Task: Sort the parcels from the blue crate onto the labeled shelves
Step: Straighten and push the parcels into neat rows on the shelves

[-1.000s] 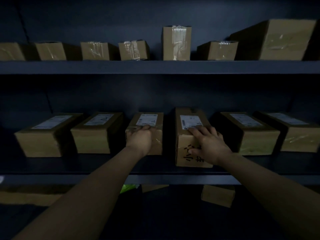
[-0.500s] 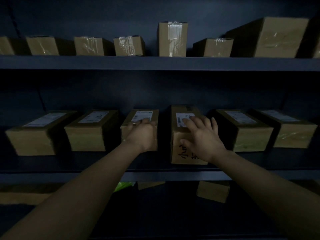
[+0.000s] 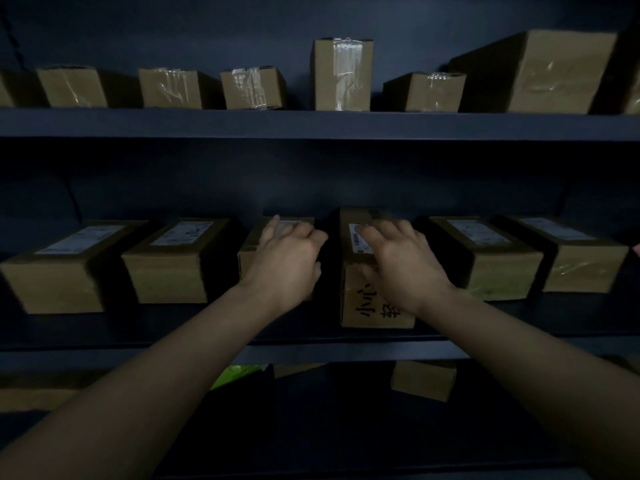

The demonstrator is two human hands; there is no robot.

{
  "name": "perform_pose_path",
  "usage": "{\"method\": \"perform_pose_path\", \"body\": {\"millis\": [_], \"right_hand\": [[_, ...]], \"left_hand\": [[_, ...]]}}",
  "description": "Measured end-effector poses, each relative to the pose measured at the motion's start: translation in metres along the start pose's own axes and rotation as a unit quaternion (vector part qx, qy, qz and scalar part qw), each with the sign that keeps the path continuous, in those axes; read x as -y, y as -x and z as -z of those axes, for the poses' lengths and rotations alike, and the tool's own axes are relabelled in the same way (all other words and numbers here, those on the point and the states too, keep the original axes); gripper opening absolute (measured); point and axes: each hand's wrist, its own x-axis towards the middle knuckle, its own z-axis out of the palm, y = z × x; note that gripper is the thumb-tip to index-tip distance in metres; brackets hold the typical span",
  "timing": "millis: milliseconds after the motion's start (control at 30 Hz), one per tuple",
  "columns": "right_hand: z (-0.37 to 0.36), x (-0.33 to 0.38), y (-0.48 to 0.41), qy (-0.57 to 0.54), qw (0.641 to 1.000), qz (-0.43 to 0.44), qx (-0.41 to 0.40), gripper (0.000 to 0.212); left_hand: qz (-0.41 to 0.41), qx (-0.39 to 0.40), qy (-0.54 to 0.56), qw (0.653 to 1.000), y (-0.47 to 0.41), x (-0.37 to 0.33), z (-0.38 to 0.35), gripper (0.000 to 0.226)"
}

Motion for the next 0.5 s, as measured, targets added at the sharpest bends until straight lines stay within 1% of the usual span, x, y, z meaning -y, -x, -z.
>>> {"method": "perform_pose_path", "body": {"millis": [100,200,333,400,500], "right_hand": [[-0.006,0.016,-0.007,0.008,1.000,0.016,0.011,0.060],[-0.019,0.040,-0.017,0.005,0.999,0.036,0.022,0.059],[-0.042,0.074,-0.040,0.005,0.997,0.055,0.049,0.057],[-0.056,0.091,-0.055,0.017,0.995,0.052,0.081,0.063],[-0.072,0.111,-0.073,0.042,0.990,0.020,0.131,0.070]], "left_hand": [[0.026,0.019,-0.008,0.999,0.011,0.014,-0.009,0.042],[0.055,0.045,-0.021,0.997,0.023,0.043,-0.019,0.042],[0.144,0.090,-0.033,0.985,0.037,0.105,-0.019,0.050],[0.185,0.125,-0.015,0.975,0.044,0.130,-0.018,0.051],[0.219,0.165,0.006,0.962,0.054,0.156,-0.019,0.055]]}}
